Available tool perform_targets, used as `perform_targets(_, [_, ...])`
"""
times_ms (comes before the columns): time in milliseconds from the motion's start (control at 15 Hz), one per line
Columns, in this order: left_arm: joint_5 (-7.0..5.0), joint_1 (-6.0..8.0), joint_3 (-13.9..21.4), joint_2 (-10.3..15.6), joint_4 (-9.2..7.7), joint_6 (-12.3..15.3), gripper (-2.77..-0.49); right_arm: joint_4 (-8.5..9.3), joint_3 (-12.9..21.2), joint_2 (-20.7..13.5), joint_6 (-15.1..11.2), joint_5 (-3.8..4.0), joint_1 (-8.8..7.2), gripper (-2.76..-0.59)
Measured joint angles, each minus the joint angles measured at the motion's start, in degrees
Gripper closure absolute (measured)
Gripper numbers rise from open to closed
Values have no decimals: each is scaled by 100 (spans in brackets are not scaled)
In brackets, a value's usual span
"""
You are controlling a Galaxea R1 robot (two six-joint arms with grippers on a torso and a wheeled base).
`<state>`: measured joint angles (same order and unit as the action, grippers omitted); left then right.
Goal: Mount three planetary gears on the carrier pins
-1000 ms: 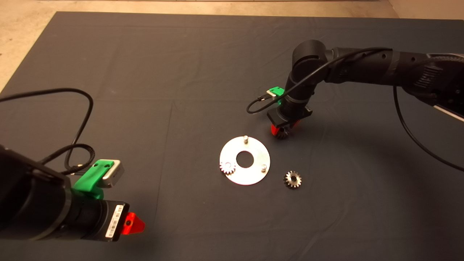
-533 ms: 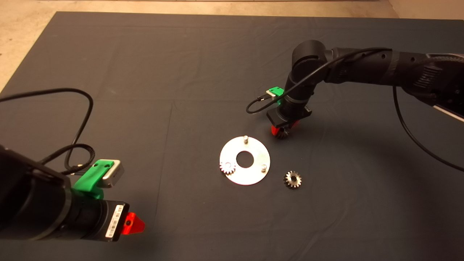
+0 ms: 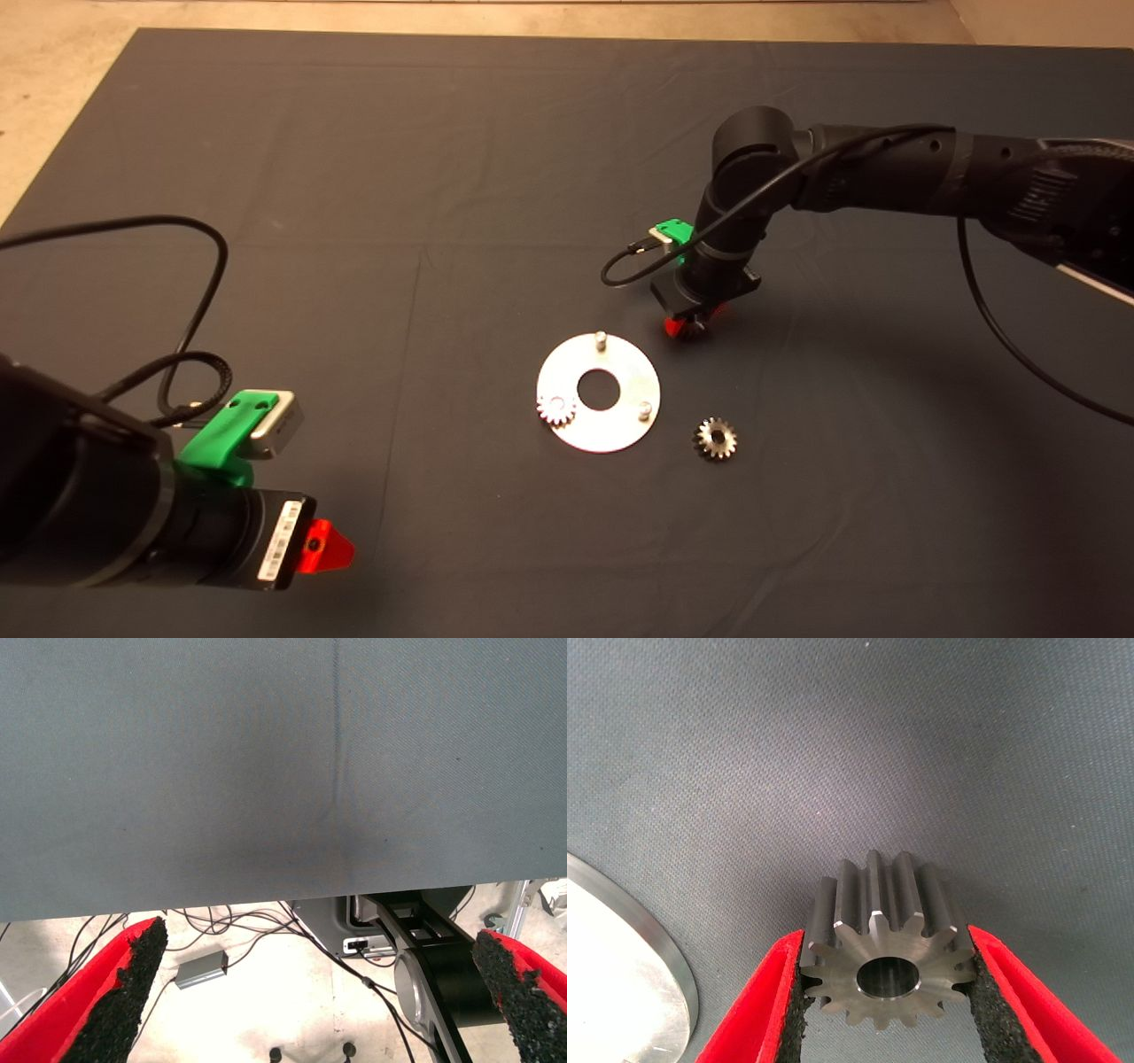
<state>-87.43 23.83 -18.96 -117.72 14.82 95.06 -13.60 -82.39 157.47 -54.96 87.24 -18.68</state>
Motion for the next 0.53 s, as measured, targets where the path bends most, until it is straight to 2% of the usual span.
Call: perform_targets(533, [0,1,0,-2,0,0,-248,-37,53,-3,0,5,10,-112])
